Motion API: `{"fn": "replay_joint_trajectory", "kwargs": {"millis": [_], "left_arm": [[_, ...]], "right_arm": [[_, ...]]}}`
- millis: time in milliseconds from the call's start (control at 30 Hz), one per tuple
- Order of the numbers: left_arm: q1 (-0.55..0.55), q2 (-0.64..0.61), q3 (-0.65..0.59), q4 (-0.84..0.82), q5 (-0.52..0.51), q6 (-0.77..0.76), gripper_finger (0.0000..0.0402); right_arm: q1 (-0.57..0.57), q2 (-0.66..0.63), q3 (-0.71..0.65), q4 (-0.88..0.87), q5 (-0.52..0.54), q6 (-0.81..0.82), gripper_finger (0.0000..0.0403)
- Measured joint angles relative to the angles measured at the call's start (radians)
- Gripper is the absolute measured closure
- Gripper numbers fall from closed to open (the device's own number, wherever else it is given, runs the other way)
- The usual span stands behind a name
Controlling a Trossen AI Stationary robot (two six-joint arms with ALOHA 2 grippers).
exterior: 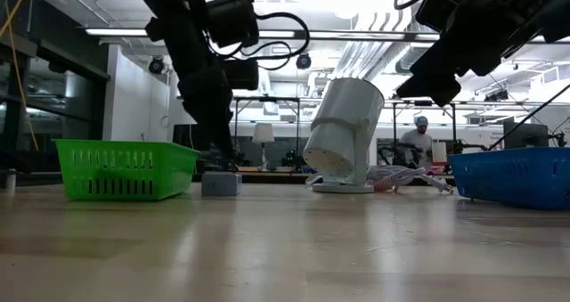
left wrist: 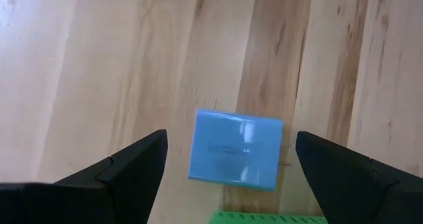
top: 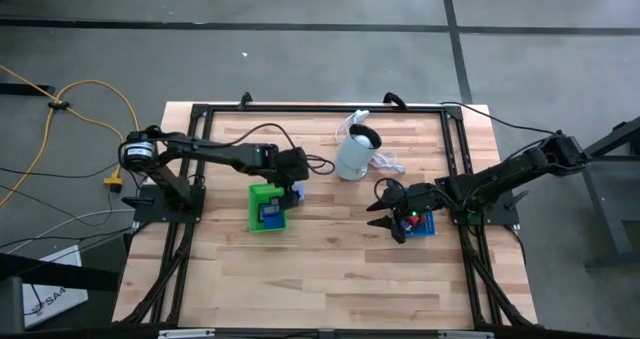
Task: Pick & Place Office items
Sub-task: Put the purple charger adapter into the blue bin
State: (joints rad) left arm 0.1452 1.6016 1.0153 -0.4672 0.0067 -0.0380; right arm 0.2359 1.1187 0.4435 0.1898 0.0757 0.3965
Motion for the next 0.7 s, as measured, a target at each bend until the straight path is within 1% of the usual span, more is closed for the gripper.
{"fn": "replay_joint_trajectory", "kwargs": {"millis": [267, 433, 700], "left_arm": [[-0.015, 0.017, 0.000, -0.004, 0.000, 0.044, 0.0075], [-0.018, 0.029, 0.000, -0.002, 0.002, 0.046, 0.0075], [-0.017, 0.081, 0.001, 0.001, -0.005, 0.057, 0.0075]], "right_arm": [[0.000, 0.000, 0.000, -0.002, 0.000, 0.000, 0.0211], [0.000, 0.000, 0.000, -0.007, 0.000, 0.000, 0.0211], [0.000, 0.000, 0.000, -0.008, 0.000, 0.000, 0.0211]]}}
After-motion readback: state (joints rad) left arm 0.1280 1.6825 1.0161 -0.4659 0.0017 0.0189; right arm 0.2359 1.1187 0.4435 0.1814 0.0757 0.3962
